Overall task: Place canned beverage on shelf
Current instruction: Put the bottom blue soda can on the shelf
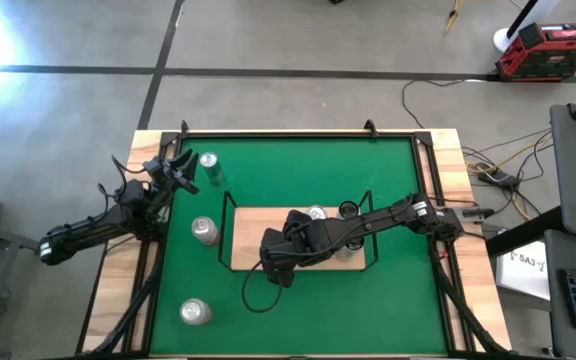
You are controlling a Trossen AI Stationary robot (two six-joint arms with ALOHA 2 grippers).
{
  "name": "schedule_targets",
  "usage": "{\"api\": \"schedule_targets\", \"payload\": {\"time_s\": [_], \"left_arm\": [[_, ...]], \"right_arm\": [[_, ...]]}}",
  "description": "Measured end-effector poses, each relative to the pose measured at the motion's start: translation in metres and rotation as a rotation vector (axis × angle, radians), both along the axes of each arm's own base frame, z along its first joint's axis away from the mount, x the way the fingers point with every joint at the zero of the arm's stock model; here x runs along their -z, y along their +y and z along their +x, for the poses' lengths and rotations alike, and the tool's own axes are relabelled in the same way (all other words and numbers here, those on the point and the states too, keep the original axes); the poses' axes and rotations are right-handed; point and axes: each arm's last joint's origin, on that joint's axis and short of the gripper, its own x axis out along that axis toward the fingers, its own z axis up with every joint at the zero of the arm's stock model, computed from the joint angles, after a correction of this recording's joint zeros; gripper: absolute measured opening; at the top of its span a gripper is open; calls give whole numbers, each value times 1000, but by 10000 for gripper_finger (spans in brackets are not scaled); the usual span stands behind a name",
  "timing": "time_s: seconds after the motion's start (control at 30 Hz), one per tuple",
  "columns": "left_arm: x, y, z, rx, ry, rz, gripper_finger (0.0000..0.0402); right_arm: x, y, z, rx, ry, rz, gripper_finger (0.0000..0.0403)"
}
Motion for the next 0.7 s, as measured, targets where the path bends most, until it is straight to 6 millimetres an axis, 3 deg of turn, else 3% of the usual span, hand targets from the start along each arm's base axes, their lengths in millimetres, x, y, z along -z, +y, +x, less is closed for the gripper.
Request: {"api": "schedule_targets", "payload": {"time_s": [0.7], "left_arm": [[0, 0, 0, 0, 0, 0, 137]], "right_arm": [[-2, -1, 1, -30, -9, -22, 318]]}}
